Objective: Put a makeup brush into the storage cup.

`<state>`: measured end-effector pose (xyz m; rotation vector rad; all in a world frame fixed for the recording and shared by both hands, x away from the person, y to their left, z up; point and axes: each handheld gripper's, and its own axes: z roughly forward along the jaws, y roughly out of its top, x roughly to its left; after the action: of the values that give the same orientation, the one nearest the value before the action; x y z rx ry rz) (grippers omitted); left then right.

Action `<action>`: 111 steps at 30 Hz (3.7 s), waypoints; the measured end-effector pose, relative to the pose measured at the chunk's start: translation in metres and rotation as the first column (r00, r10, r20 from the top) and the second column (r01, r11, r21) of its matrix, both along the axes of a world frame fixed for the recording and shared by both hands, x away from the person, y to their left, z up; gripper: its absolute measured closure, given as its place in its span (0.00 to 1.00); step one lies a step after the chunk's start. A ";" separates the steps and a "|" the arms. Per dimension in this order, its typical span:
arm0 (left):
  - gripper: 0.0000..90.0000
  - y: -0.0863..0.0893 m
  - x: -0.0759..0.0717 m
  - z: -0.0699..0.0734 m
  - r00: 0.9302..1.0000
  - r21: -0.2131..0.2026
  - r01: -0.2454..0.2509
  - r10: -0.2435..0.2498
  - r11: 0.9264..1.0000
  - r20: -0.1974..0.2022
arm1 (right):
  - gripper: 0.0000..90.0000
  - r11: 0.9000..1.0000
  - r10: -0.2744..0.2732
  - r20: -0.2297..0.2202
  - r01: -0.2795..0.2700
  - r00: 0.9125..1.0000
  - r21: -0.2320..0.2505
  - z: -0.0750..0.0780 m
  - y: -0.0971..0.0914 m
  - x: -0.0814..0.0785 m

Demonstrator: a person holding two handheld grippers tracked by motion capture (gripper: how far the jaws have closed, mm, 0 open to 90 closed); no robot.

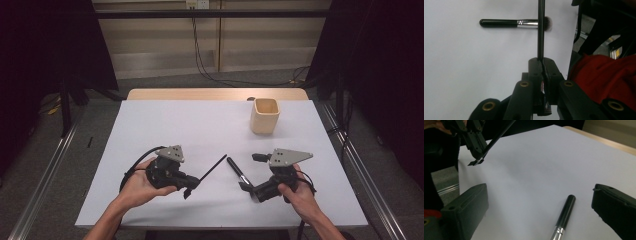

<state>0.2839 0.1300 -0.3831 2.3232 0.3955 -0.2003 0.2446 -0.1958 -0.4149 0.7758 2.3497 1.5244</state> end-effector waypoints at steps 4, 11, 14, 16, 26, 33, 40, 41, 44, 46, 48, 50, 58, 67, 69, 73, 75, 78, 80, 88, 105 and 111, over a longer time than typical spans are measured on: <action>0.95 -0.004 0.000 0.004 0.999 0.031 0.032 -0.032 0.999 0.007 | 0.01 0.998 0.053 -0.036 -0.054 0.998 -0.025 0.004 0.004 0.002; 0.95 -0.012 0.002 0.012 0.995 0.125 0.094 -0.097 0.988 0.022 | 0.01 0.989 0.117 -0.082 -0.123 0.990 -0.077 0.008 0.014 0.007; 0.95 -0.015 0.003 0.014 0.994 0.153 0.099 -0.103 0.983 0.022 | 0.01 0.985 0.139 -0.108 -0.149 0.984 -0.091 0.009 0.017 0.009; 0.95 -0.016 0.003 0.015 0.994 0.173 0.100 -0.106 0.980 0.029 | 0.01 0.978 0.148 -0.117 -0.163 0.982 -0.128 0.010 0.020 0.011; 0.95 -0.019 0.005 0.017 0.989 0.270 0.135 -0.145 0.953 0.016 | 0.01 0.946 0.201 -0.199 -0.244 0.959 -0.216 0.012 0.038 0.020; 0.95 -0.024 0.005 0.016 0.989 0.322 0.142 -0.150 0.936 0.000 | 0.06 0.916 0.245 -0.255 -0.310 0.935 -0.254 0.013 0.043 0.027; 0.95 -0.033 0.006 0.012 0.983 0.384 0.172 -0.183 0.907 -0.008 | 0.06 0.871 0.280 -0.315 -0.378 0.907 -0.314 0.012 0.047 0.030; 0.95 -0.034 0.006 0.013 0.981 0.398 0.182 -0.192 0.899 -0.013 | 0.06 0.865 0.279 -0.319 -0.381 0.906 -0.327 0.012 0.048 0.031; 0.95 -0.035 0.007 0.014 0.981 0.410 0.184 -0.195 0.893 -0.016 | 0.05 0.845 0.283 -0.339 -0.401 0.897 -0.355 0.011 0.050 0.032; 0.95 -0.036 0.008 0.013 0.979 0.423 0.194 -0.205 0.885 -0.021 | 0.03 0.835 0.276 -0.348 -0.403 0.896 -0.375 0.010 0.053 0.034; 0.95 -0.038 0.007 0.011 0.980 0.438 0.186 -0.199 0.879 -0.018 | 0.04 0.814 0.269 -0.367 -0.414 0.890 -0.407 0.009 0.057 0.035; 0.95 -0.040 0.008 0.011 0.976 0.453 0.200 -0.218 0.869 -0.014 | 0.04 0.802 0.275 -0.389 -0.433 0.879 -0.412 0.007 0.060 0.035; 0.95 -0.045 0.005 0.008 0.970 0.470 0.223 -0.244 0.854 -0.016 | 0.09 0.765 0.277 -0.453 -0.480 0.847 -0.429 0.006 0.067 0.040; 0.95 -0.047 0.005 0.004 0.968 0.434 0.231 -0.249 0.871 -0.016 | 0.31 0.760 0.308 -0.468 -0.510 0.828 -0.403 0.002 0.075 0.046; 0.95 -0.048 0.002 0.001 0.968 0.443 0.231 -0.251 0.866 -0.016 | 0.35 0.749 0.310 -0.471 -0.517 0.826 -0.414 0.003 0.076 0.046; 0.95 -0.049 0.003 0.000 0.966 0.444 0.240 -0.257 0.863 -0.023 | 0.38 0.740 0.322 -0.474 -0.530 0.819 -0.413 0.004 0.079 0.048; 0.95 -0.050 0.005 -0.001 0.962 0.456 0.251 -0.272 0.854 -0.021 | 0.46 0.734 0.320 -0.489 -0.539 0.811 -0.413 0.004 0.081 0.047; 0.95 -0.051 0.004 -0.003 0.963 0.460 0.247 -0.270 0.853 -0.017 | 0.49 0.735 0.324 -0.480 -0.536 0.815 -0.415 0.005 0.082 0.050; 0.95 -0.051 0.005 -0.003 0.962 0.463 0.244 -0.274 0.852 -0.003 | 0.52 0.734 0.334 -0.472 -0.539 0.816 -0.413 0.005 0.083 0.052; 0.95 -0.053 0.004 -0.006 0.962 0.471 0.248 -0.271 0.846 -0.020 | 0.68 0.729 0.359 -0.453 -0.548 0.816 -0.411 0.007 0.084 0.050; 0.95 -0.055 0.003 -0.012 0.963 0.462 0.242 -0.269 0.853 -0.008 | 0.89 0.720 0.376 -0.441 -0.556 0.815 -0.415 0.007 0.086 0.047; 0.95 -0.056 0.003 -0.013 0.960 0.468 0.247 -0.281 0.849 0.002 | 0.92 0.723 0.369 -0.452 -0.557 0.812 -0.410 0.005 0.087 0.048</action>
<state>0.2868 0.0737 -0.3957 2.8513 0.0841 -0.1682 0.2926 -0.1087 -0.4104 0.3188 3.2094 0.8030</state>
